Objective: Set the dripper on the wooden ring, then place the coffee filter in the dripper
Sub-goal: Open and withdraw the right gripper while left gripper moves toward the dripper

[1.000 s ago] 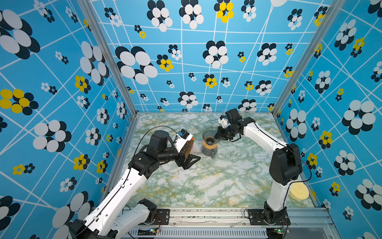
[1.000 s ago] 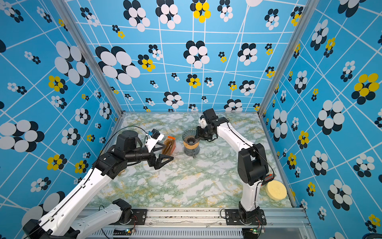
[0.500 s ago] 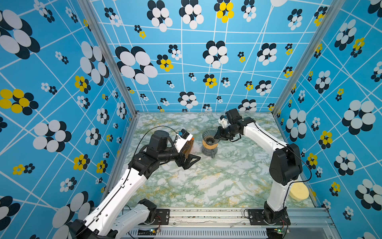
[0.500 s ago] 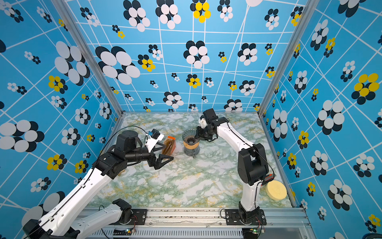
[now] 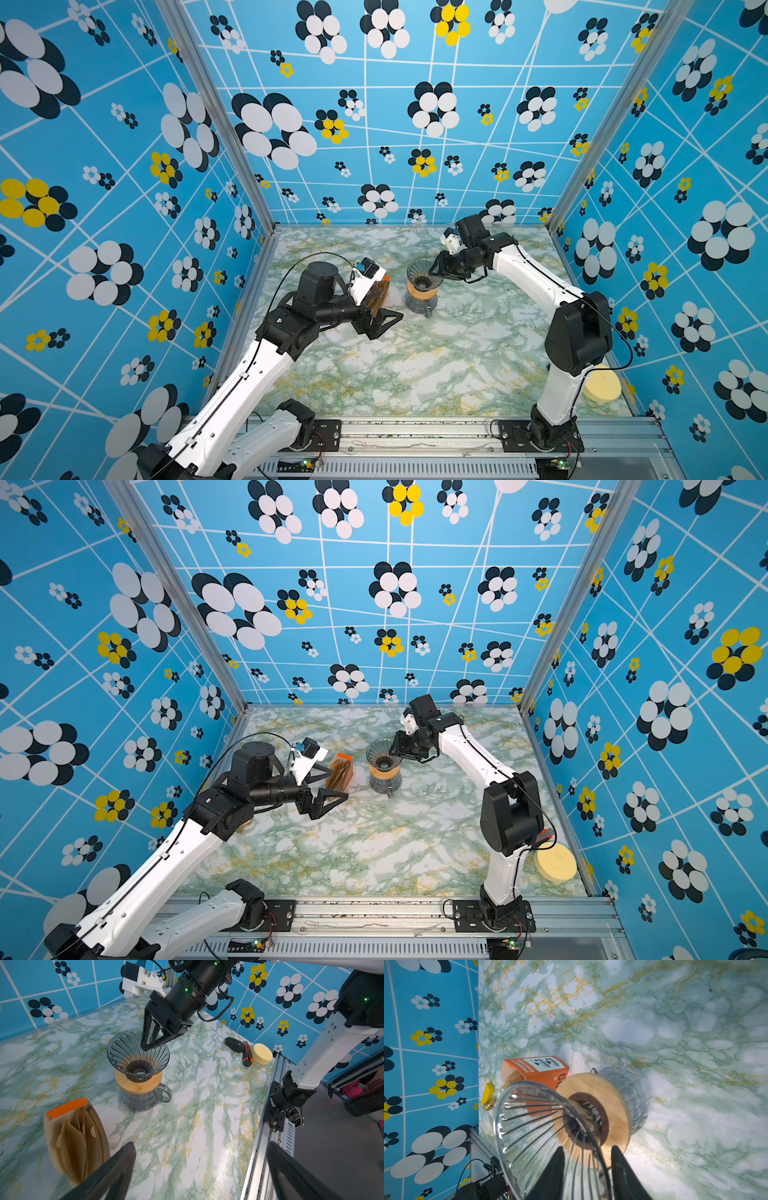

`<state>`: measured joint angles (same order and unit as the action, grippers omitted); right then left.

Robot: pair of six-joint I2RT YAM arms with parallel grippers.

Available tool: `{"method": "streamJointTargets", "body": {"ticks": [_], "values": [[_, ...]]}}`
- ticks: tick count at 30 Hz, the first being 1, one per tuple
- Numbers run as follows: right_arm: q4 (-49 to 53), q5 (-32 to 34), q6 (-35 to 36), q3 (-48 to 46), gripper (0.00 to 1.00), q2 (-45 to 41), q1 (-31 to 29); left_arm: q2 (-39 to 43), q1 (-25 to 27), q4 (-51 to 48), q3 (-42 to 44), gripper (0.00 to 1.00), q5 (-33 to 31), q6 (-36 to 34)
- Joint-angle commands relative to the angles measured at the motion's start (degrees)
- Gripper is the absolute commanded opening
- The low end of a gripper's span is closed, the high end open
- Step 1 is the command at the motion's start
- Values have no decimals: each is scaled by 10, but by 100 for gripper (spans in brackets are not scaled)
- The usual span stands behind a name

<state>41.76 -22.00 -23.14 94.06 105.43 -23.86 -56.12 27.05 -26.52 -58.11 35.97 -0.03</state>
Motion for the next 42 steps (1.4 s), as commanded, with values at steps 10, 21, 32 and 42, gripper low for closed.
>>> {"method": "streamJointTargets", "body": {"ticks": [10, 21, 32, 42], "values": [[-33, 36, 19, -84, 52, -149, 4, -60, -4, -14, -66, 99, -61, 95], [-177, 50, 17, -267, 69, -318, 4, -155, 2, -37, -114, 99, -131, 226], [-198, 81, 33, -374, 96, -440, 4, -270, 2, -94, -211, 100, -160, 293], [-201, 85, 38, -427, 99, -503, 4, -369, 4, -162, -333, 94, -181, 313]]}}
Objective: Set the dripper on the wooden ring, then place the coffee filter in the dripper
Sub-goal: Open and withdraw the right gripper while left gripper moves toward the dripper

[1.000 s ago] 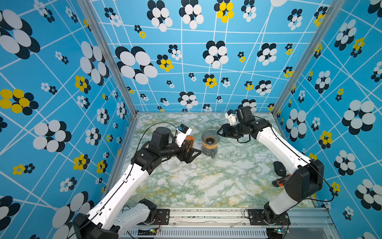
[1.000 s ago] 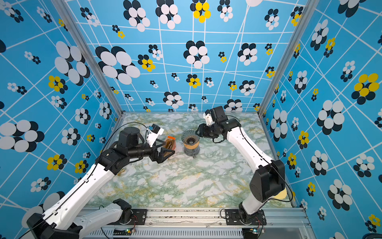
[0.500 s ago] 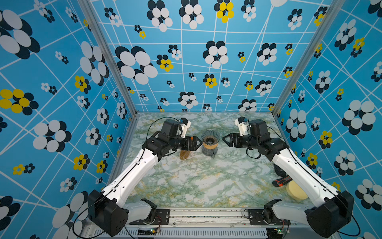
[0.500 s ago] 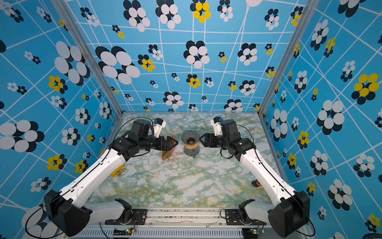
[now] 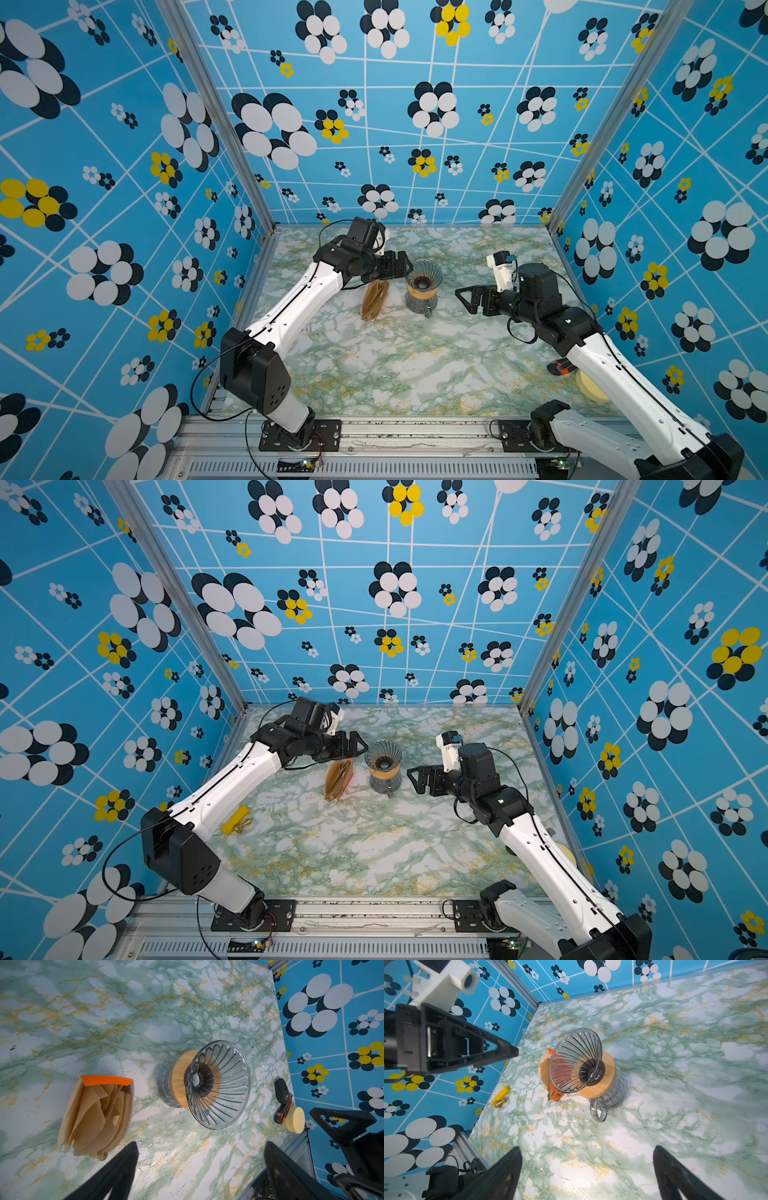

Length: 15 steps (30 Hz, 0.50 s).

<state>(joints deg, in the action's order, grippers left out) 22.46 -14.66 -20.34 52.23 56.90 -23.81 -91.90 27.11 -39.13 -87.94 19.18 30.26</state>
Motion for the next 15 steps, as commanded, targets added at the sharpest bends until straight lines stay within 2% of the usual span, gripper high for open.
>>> {"method": "streamJointTargets", "body": {"ticks": [1, 8, 15], "values": [[-10, 12, 10, -13, 99, -23, 3, -19, 3, -41, -41, 94, -14, 11], [-34, 2, -1, -44, 99, -42, 3, -75, 15, -87, -97, 91, -11, 9], [-26, 9, 2, -53, 99, -48, 3, -140, 23, -133, -180, 84, -2, -1]]}}
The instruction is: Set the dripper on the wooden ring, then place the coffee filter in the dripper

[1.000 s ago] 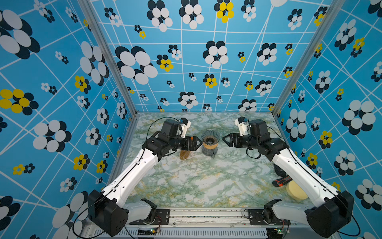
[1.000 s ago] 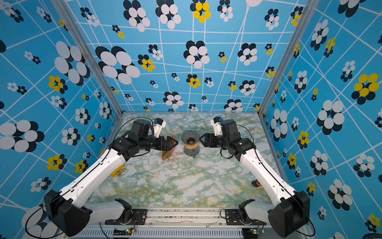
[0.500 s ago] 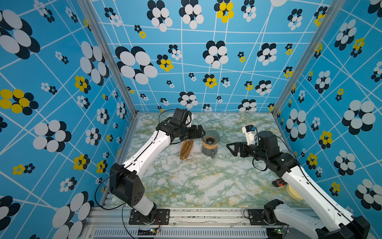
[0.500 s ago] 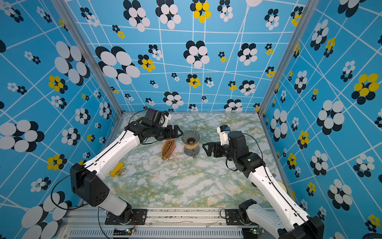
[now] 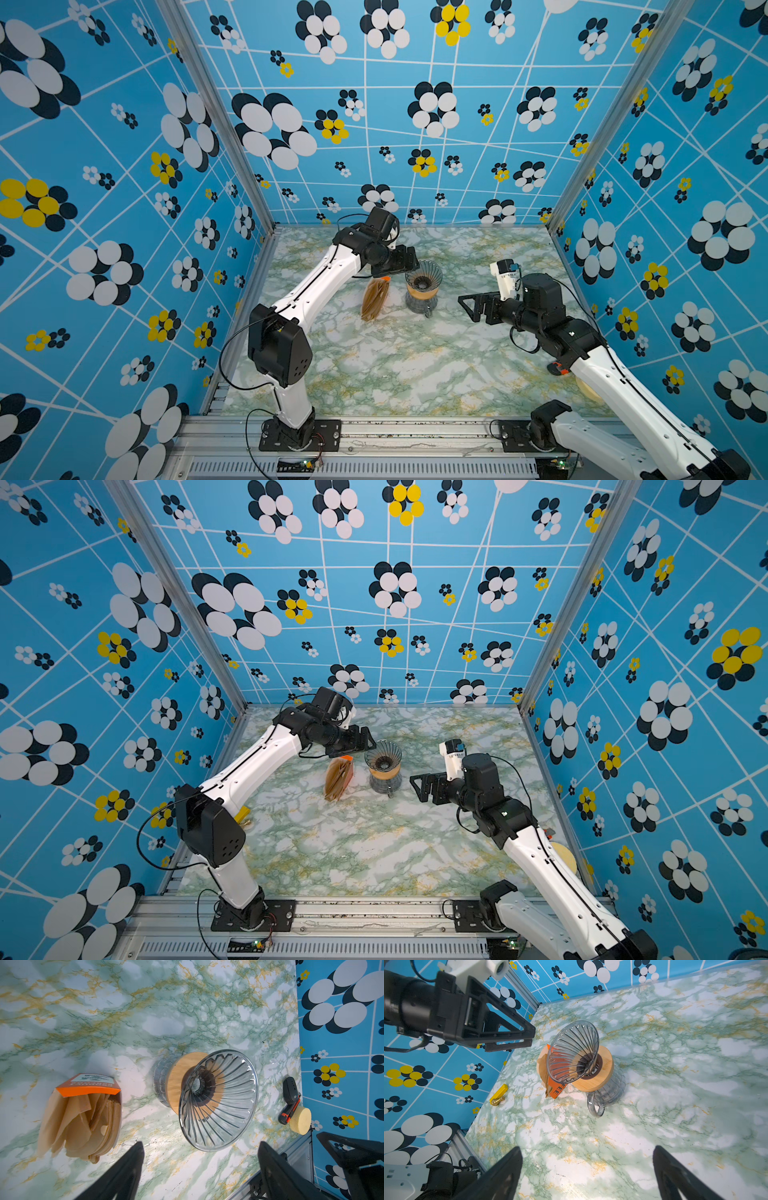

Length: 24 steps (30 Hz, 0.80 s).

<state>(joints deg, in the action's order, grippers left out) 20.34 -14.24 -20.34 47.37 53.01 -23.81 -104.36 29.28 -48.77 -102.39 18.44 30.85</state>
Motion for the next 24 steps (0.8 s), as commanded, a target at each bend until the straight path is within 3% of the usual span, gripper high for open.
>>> {"method": "streamJointTargets", "body": {"ticks": [1, 24], "values": [[-5, 5, 2, -6, 99, -10, 3, -24, 1, -42, -46, 82, 6, -8], [-22, 1, -7, -4, 98, 18, 3, -152, -13, -148, -184, 58, 60, -45]]}}
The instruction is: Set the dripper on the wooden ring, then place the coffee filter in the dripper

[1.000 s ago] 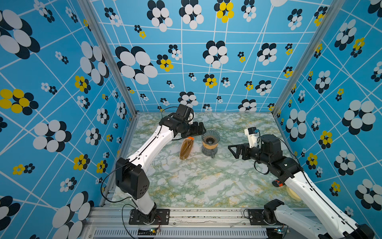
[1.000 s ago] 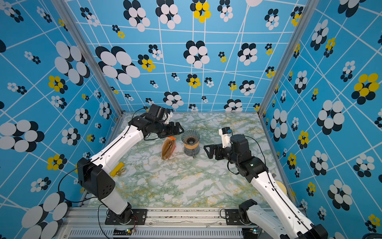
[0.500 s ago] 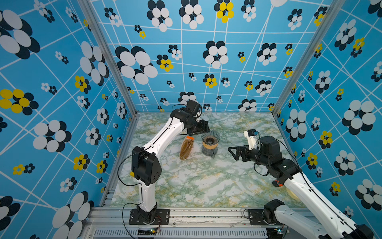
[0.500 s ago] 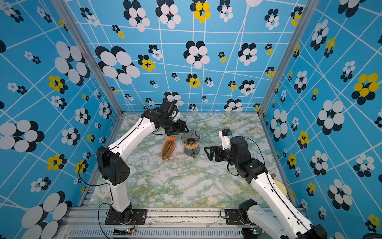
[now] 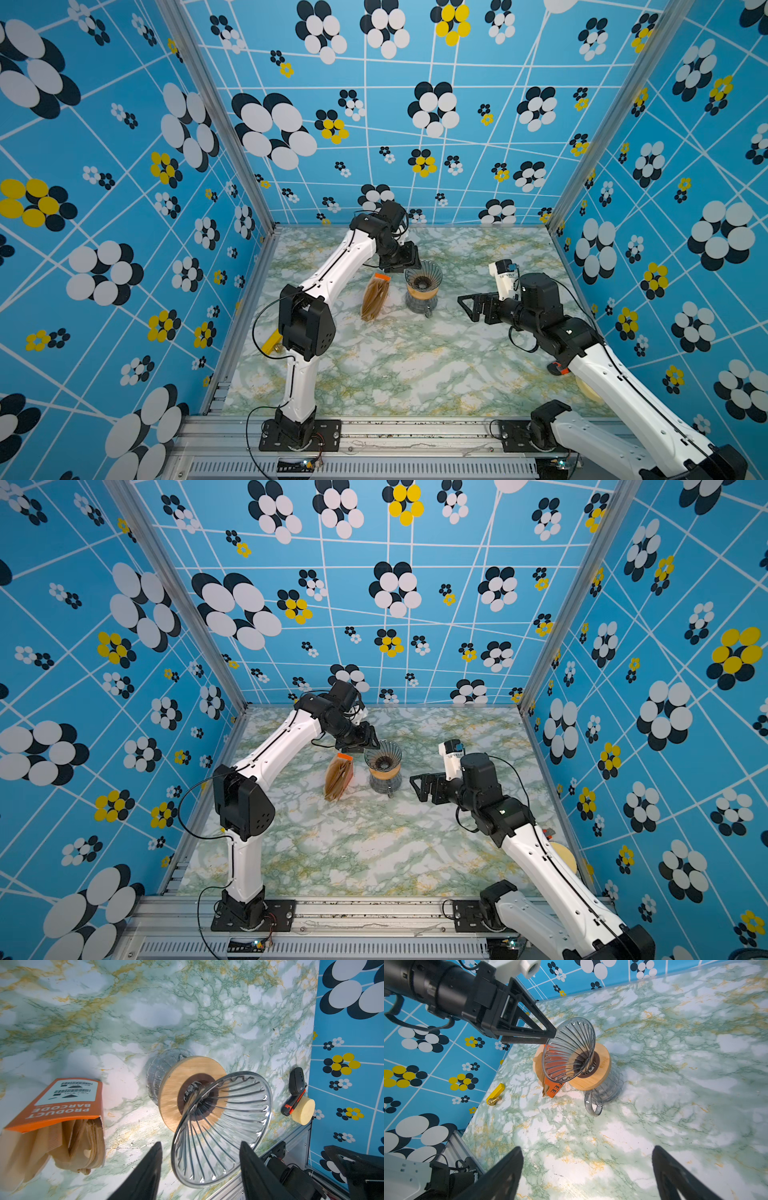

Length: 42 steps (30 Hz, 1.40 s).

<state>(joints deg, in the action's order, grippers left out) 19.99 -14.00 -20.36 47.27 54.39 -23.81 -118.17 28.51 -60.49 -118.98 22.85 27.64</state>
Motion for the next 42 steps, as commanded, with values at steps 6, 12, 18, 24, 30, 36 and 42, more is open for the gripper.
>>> {"method": "streamJointTargets", "body": {"ticks": [6, 12, 18, 24, 30, 36, 42], "values": [[-21, -2, -6, -3, 98, 8, 3, -32, -9, -30, -27, 44, 35, -9], [-20, -2, -5, -7, 98, 6, 3, -52, -11, -39, -45, 35, 44, -7], [-18, -3, -6, -3, 98, 8, 3, -61, -14, -38, -54, 31, 49, -10], [-21, -6, -12, -8, 97, 7, 3, -72, -20, -48, -70, 27, 49, -12], [-25, -9, -15, -8, 98, 3, 3, -73, -21, -46, -72, 24, 56, -8], [-24, -9, -13, -7, 98, -2, 3, -82, -21, -57, -82, 21, 63, -10], [-25, -9, -13, -11, 97, -3, 3, -83, -21, -57, -85, 19, 63, -9]]}}
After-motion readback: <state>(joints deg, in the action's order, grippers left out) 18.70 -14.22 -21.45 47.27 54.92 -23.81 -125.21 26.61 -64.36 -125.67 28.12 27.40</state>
